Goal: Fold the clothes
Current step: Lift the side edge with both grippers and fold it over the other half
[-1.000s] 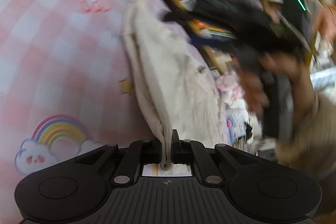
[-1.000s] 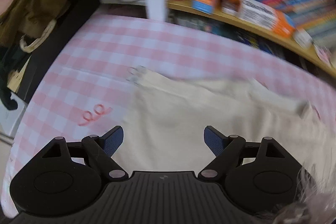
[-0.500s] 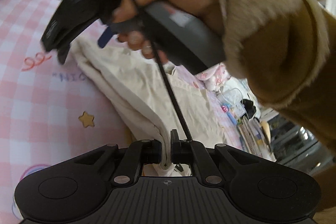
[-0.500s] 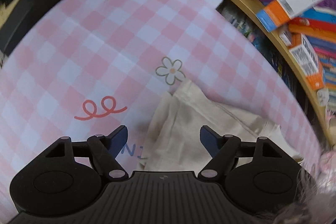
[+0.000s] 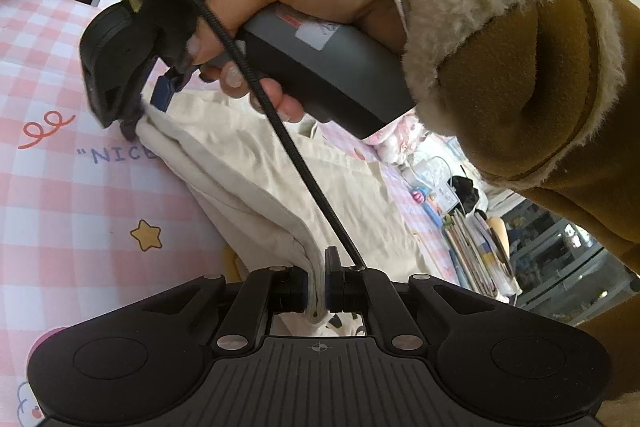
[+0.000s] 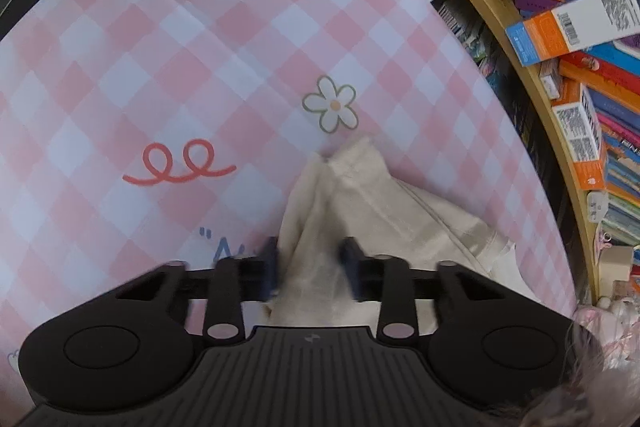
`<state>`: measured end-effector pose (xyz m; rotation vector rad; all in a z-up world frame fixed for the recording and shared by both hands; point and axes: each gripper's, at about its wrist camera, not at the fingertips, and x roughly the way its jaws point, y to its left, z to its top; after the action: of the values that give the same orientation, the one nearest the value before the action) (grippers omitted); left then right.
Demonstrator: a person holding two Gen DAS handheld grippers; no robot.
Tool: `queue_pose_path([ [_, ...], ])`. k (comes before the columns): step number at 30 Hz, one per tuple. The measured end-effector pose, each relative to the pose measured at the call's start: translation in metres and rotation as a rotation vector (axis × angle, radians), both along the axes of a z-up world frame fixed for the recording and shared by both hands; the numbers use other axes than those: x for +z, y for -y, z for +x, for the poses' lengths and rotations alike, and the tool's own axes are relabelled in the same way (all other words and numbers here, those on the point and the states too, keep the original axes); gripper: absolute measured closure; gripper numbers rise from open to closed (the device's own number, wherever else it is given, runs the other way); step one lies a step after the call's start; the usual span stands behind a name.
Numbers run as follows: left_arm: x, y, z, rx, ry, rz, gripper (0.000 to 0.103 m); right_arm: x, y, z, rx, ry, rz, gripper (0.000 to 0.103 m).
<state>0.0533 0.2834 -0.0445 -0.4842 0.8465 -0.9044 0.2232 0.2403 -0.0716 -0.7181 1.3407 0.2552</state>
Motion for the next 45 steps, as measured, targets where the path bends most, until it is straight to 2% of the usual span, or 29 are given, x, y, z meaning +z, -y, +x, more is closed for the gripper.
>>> queue_pose_path([
  [1, 0.001, 0.000, 0.000, -0.001, 0.001, 0.000, 0.097, 0.002, 0.002, -0.001, -0.006, 0.001, 0.009, 0.086],
  [4, 0.001, 0.001, 0.000, -0.007, 0.008, -0.001, 0.097, 0.012, 0.011, -0.001, -0.025, 0.013, 0.037, 0.091],
  [16, 0.010, 0.014, -0.004, -0.043, 0.056, 0.017, 0.097, 0.052, 0.051, -0.010, -0.071, 0.094, 0.141, 0.095],
  [23, 0.016, 0.027, -0.005, -0.067, 0.078, 0.016, 0.097, 0.075, 0.097, -0.013, -0.135, 0.142, 0.212, 0.095],
  [37, 0.041, 0.126, -0.006, -0.155, 0.142, 0.051, 0.097, 0.101, 0.230, -0.032, -0.223, 0.229, 0.331, 0.096],
  [45, 0.046, 0.207, -0.021, -0.133, 0.128, 0.137, 0.097, 0.100, 0.328, -0.054, -0.216, 0.270, 0.472, 0.096],
])
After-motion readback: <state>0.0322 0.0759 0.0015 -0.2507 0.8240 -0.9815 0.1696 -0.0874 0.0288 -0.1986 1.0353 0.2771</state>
